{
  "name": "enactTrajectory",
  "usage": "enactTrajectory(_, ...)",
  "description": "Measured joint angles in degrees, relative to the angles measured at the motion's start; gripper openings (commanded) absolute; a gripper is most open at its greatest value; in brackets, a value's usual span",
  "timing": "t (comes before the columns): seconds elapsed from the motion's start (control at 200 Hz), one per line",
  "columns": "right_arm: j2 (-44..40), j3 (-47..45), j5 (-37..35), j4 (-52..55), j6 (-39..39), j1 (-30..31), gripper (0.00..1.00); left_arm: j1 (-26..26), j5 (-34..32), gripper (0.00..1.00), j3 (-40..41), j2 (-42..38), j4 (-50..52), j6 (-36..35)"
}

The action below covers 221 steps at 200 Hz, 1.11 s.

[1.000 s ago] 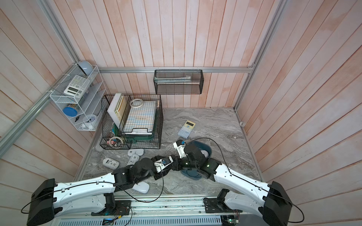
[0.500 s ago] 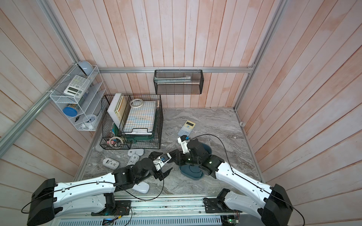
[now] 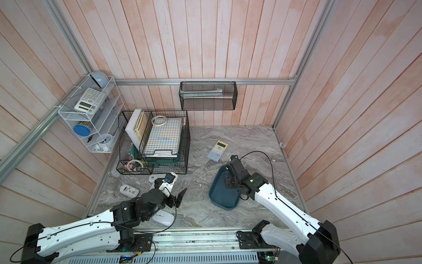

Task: Put the mouse in the storage box
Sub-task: Place the mouse in the storage box.

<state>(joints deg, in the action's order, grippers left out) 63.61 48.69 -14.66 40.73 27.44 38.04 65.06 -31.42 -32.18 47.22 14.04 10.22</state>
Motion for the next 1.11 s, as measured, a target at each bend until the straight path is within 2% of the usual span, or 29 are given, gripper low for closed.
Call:
enactTrajectory(0.27,10.19,0.57,-2.49,3.69,-1.31,2.69,0.21,0.00,-2.73,1.00,0.63,-0.79,0.85,1.64)
enactTrajectory(0.475,20.46,5.99,-5.40,5.49,-2.73,2.69,0.21,0.00,-4.68,1.00,0.66,1.46,2.08,2.60)
enactTrajectory(0.72,25.79,9.07,-9.97,5.60,-3.54,2.69,0.22,0.00,-7.45,1.00,2.34,-0.15,2.27,3.17)
enactTrajectory(0.775,26.56,9.77,-10.62,5.62,-3.54,2.69,0.26,-0.02,-7.85,1.00,2.38,-0.26,2.21,3.17)
enactTrajectory(0.97,27.36,11.19,-12.94,6.45,-3.04,3.65,0.55,-0.02,-8.07,1.00,2.38,0.20,2.23,3.39)
enactTrajectory(1.105,27.36,11.37,-13.64,7.39,-2.16,5.18,0.61,-0.02,-9.14,1.00,2.38,0.81,2.49,4.22)
